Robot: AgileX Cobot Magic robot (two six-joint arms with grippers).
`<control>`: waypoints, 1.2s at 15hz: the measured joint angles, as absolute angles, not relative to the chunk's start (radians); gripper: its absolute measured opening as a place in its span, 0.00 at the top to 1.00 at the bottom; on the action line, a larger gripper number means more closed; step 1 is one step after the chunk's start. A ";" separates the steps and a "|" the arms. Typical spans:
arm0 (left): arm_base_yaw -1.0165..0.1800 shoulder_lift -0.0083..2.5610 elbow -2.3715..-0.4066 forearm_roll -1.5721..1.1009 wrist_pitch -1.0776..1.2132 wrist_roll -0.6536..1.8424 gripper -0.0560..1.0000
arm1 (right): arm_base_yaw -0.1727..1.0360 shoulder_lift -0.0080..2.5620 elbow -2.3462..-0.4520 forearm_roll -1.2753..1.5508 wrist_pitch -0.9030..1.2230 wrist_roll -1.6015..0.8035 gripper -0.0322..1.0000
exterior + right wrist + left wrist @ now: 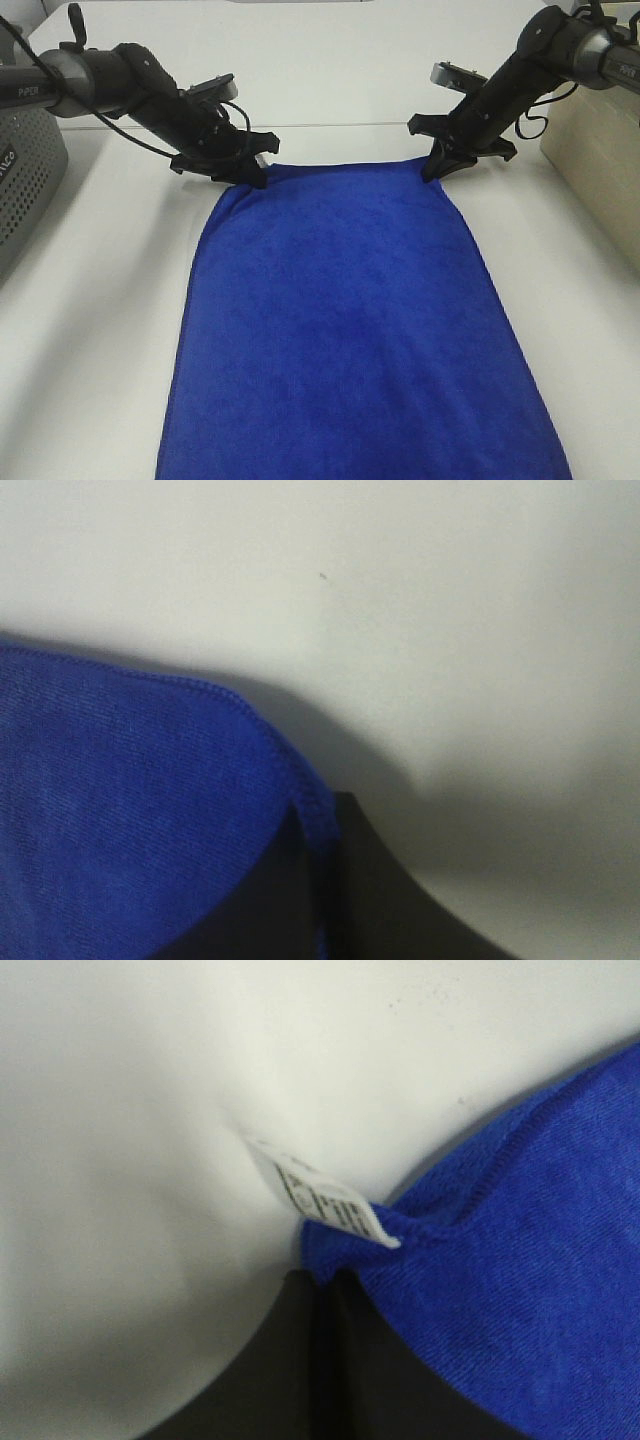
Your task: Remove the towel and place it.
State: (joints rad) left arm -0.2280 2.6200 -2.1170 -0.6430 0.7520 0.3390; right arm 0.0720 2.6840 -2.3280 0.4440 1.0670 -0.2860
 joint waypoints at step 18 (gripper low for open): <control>-0.238 2.607 -2.250 -0.440 0.525 0.370 0.93 | 0.084 2.628 -2.314 0.379 0.669 -0.430 0.95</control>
State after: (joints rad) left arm -0.2380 2.6070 -2.2500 -0.4400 0.5250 0.3700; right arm 0.0840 2.6280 -2.3140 0.3790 0.6690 -0.4300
